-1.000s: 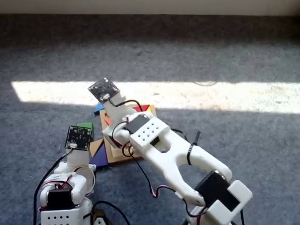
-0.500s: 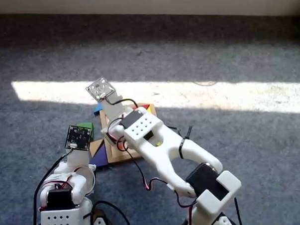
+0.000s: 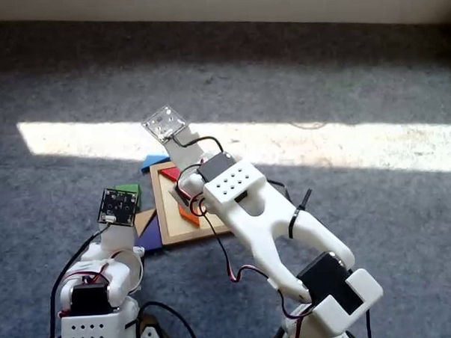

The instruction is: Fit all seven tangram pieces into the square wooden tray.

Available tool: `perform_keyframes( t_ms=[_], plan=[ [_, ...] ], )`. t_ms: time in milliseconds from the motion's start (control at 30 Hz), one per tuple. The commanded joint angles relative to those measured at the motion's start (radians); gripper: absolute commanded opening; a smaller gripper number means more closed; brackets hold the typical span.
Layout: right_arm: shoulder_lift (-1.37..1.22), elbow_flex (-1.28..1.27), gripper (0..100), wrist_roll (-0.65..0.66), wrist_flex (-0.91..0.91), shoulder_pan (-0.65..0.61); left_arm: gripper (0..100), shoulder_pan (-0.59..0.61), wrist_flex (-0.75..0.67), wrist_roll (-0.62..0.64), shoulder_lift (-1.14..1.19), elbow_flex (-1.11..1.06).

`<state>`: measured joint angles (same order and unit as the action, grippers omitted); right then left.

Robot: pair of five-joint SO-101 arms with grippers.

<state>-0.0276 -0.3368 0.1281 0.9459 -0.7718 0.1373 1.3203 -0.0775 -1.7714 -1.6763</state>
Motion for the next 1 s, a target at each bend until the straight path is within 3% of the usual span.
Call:
perform_keyframes(
  t_ms=[0,267,967],
  plan=[
    [0.053,0.042,28.9,0.012,0.035,0.012,1,0.008,0.006,-0.003,-0.048,-0.019],
    [-0.051,0.025,0.1,0.014,-0.05,0.008,1,0.008,0.006,-0.003,-0.048,-0.019],
    [-0.305,0.208,0.6,0.015,-0.07,-0.027,1,0.008,0.006,-0.003,-0.048,-0.019]
  ],
)
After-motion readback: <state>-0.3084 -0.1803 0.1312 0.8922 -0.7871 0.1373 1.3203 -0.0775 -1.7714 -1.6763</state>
